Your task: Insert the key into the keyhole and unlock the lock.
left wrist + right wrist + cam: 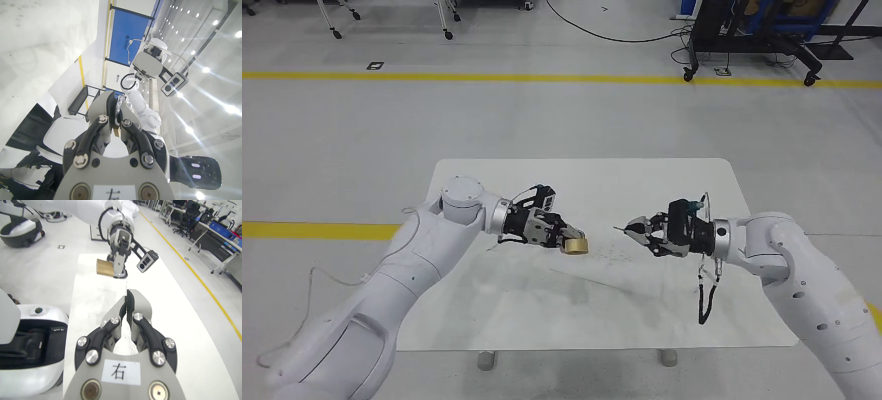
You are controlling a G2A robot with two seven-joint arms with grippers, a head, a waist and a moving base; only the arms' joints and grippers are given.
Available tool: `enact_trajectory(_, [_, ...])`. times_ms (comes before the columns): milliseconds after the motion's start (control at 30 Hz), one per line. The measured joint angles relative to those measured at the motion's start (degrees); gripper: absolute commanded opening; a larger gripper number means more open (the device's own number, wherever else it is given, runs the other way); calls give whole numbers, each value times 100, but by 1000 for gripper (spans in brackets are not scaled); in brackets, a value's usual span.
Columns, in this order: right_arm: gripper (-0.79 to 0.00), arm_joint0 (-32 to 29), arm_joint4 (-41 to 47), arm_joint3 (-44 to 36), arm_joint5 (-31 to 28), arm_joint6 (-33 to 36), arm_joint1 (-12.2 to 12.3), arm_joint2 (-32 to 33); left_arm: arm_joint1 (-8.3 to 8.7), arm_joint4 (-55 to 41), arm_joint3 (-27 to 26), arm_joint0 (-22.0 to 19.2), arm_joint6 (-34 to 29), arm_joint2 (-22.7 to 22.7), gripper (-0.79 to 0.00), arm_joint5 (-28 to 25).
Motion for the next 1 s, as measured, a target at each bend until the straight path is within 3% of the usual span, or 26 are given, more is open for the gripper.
enact_trajectory(133, [-785,5,9,12,5,-11,-1,-5,-149,-135,328,-99,-372,192,-785,364])
enact_trajectory(367, [-785,20,-178,-109,116,139,-8,-57,-154,-138,337,-99,-386,202,-785,382])
enact_trajectory(600, [-785,615,-718,-821,-168,1673,39,-282,-110,62,193,21,23,144,-785,817])
enact_trajectory(867, [-785,1597,-124,-1204,-68,3428,31,-1189,-67,132,258,61,112,63,-785,1355])
enact_trajectory(1000, [-785,1790,-172,-1249,165,3642,18,-1455,-43,52,298,78,140,54,-785,1385])
